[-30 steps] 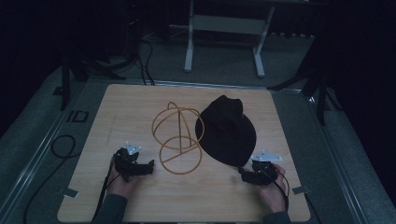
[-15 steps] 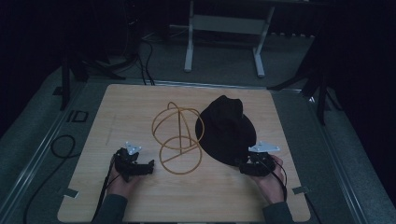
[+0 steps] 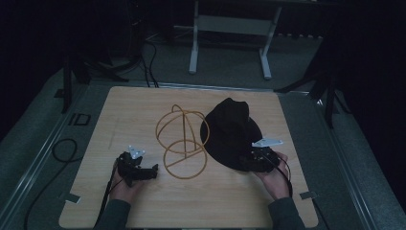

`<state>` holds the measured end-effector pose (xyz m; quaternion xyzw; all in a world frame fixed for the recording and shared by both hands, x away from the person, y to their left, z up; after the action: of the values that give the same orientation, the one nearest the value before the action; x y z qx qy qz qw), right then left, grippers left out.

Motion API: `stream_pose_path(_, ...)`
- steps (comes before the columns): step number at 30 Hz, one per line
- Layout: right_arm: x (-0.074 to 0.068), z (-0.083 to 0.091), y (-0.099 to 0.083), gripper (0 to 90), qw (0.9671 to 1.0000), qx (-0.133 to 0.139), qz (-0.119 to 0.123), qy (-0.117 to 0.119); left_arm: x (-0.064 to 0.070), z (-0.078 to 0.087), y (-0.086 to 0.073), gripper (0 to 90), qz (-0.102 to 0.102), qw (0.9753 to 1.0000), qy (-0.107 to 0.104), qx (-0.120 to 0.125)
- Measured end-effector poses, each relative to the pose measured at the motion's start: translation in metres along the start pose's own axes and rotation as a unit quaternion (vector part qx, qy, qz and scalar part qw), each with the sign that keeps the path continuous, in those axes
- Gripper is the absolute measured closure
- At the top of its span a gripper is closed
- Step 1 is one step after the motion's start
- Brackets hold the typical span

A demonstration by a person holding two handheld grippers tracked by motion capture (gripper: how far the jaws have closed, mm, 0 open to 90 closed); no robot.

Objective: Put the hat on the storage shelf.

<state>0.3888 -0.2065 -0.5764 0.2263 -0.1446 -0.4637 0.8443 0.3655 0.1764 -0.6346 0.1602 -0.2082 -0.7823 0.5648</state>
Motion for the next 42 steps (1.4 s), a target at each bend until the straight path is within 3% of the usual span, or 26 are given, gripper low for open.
stream_pose_path(23,0.011,-0.002,0.035,43.3,0.9988,-0.046,0.018,-0.003,0.0,0.0,0.0,0.3,0.002,1.0,-0.001,0.0)
stream_pose_path(37,0.015,-0.004,0.059,41.5,0.9952,-0.093,0.029,-0.012,0.0,0.0,0.0,0.3,0.001,1.0,0.0,0.0)
stream_pose_path(42,0.015,-0.008,0.066,41.5,0.9922,-0.119,0.034,-0.014,0.0,0.0,0.0,0.3,0.001,1.0,-0.001,0.0)
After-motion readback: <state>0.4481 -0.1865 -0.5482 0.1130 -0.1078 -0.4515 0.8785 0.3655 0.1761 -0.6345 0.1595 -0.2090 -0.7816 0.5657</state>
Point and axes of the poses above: each handheld gripper's, and its own axes: z roughly backward along the jaws, y roughly out of its top, x roughly to its right, the point moved 9 cm from there along -z, roughly forward along the jaws, and after that the axes turned 13 degrees about -x, right-handed, at the moved point
